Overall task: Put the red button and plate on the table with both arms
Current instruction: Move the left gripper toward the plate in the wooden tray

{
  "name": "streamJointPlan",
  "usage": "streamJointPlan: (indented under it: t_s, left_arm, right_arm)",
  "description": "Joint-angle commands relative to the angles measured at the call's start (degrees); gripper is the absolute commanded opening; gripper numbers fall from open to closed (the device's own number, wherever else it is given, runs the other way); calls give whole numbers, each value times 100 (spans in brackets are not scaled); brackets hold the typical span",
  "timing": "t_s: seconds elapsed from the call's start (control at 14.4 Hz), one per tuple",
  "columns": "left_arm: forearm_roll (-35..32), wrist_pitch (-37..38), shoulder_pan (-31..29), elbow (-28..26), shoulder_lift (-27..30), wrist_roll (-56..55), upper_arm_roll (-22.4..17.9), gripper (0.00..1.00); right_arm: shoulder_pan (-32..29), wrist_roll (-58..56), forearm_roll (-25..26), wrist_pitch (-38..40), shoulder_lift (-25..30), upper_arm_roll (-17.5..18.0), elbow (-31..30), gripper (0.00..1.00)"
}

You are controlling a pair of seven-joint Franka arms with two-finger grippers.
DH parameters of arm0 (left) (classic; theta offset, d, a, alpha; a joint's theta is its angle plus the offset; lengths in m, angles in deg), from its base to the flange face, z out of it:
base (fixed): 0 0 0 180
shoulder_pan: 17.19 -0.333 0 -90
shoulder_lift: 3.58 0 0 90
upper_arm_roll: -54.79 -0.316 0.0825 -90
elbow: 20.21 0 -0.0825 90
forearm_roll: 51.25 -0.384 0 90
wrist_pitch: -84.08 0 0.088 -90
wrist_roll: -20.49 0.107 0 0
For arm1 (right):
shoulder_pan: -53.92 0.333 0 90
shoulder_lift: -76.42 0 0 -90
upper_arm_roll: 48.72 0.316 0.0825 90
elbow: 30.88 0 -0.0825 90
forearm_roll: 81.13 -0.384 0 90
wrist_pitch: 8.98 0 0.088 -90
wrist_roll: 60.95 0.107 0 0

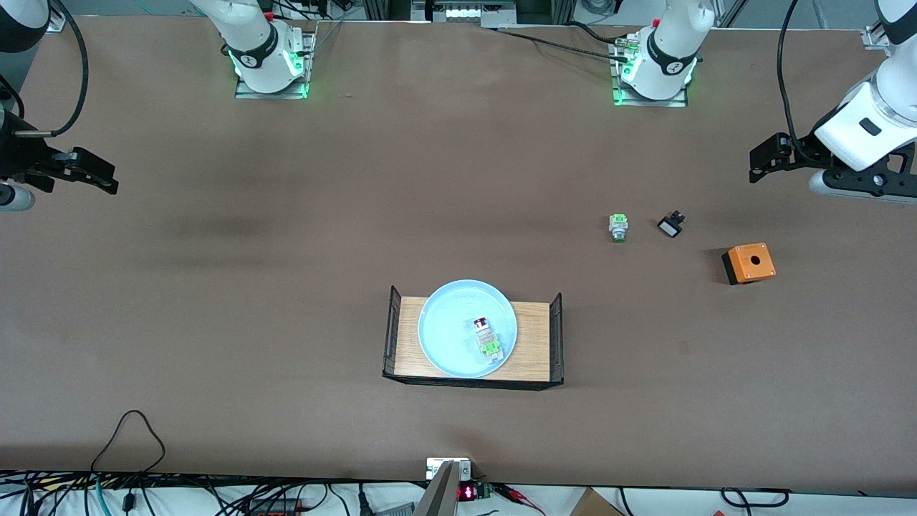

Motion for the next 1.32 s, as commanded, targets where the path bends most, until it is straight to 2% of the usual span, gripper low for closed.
streamJointPlan:
  t_s: [0.0,0.14,1.25]
  left_arm:
    - [103,118,-23,200,-110,37,0,100]
    - [103,118,-23,200,-101,28,0,100]
    - [121,390,21,209,-189,37,17,100]
  right_arm:
    - [-31,-70,-143,-4,44,-10,47,100]
    - [-57,-79,-440,-4,44,-19,47,100]
    - [-66,35,-380,31,237,-19,-154,100]
